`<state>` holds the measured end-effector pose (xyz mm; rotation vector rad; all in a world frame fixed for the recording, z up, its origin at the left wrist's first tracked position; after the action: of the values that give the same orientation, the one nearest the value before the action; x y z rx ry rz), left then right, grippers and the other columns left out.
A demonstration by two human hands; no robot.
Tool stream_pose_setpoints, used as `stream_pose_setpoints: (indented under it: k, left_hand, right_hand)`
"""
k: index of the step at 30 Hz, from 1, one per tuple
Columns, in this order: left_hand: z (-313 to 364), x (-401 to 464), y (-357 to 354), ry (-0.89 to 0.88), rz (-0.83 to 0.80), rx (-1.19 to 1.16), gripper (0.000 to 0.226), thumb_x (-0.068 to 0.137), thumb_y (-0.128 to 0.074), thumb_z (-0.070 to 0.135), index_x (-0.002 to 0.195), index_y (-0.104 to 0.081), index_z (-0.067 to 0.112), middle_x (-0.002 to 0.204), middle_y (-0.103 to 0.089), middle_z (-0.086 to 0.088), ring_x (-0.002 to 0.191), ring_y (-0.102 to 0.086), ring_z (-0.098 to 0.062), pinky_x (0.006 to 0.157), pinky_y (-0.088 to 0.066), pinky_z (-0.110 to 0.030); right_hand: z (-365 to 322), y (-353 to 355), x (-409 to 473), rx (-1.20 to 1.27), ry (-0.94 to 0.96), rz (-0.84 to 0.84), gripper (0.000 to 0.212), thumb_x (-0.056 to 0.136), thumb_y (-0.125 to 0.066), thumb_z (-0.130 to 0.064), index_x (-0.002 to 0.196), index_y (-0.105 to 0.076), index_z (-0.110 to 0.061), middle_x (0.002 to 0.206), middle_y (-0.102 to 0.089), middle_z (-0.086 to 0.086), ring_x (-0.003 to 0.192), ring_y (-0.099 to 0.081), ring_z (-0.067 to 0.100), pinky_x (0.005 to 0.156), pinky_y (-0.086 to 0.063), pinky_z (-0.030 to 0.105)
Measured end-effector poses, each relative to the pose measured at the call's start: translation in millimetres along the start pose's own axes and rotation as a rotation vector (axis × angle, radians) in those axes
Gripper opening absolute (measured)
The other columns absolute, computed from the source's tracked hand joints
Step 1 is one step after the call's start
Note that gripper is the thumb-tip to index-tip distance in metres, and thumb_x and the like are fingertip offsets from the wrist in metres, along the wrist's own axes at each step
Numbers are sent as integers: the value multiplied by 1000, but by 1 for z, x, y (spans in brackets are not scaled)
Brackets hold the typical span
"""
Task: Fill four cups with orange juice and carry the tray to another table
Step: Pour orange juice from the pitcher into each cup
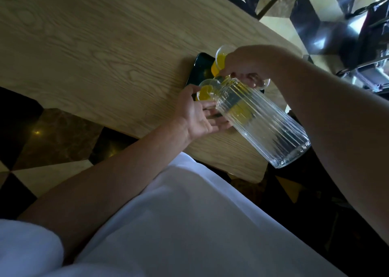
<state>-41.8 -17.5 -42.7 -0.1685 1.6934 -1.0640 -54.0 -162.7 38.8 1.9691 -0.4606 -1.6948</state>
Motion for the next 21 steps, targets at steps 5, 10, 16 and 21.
stream_pose_setpoints:
  k: [5,10,16,21]
  left_hand:
    - [0,-9,-5,-86,72,108,51,94,-47,42,123,-59,2,131,-60,-25,116,-61,-48,103,-47,-64]
    - [18,-24,-26,-245,116,282,29,102,-46,36,108,-69,20,123,-69,-10,112,-66,-36,97,-53,-57]
    - [43,-56,-69,-462,88,582,44,98,-42,52,124,-65,26,129,-65,5,119,-62,-24,100,-53,-46]
    - [98,-99,-101,-716,52,706,36,88,-39,52,112,-60,36,127,-63,10,123,-60,-15,107,-49,-43]
  right_hand:
    - [35,-7,-12,119,-57,104,46,97,-60,-39,83,-61,5,54,-55,19,39,-48,22,42,-40,24]
    - [71,3,-48,544,97,273,42,93,-66,-34,62,-51,-10,51,-45,9,45,-42,20,56,-39,37]
    - [65,29,-90,870,341,281,46,97,-63,-22,62,-33,-20,48,-31,-10,41,-29,10,44,-29,23]
    - [22,68,-102,908,596,320,41,94,-64,-24,63,-38,-20,51,-32,-12,47,-30,13,47,-30,29]
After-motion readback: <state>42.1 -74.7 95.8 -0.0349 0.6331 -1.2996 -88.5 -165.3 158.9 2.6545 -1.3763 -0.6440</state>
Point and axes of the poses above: each hand's wrist, its own x-axis towards the middle knuckle, its own y-axis out of the back of the hand, z = x × y, the point moved 9 cm from there along x, towards the middle knuckle
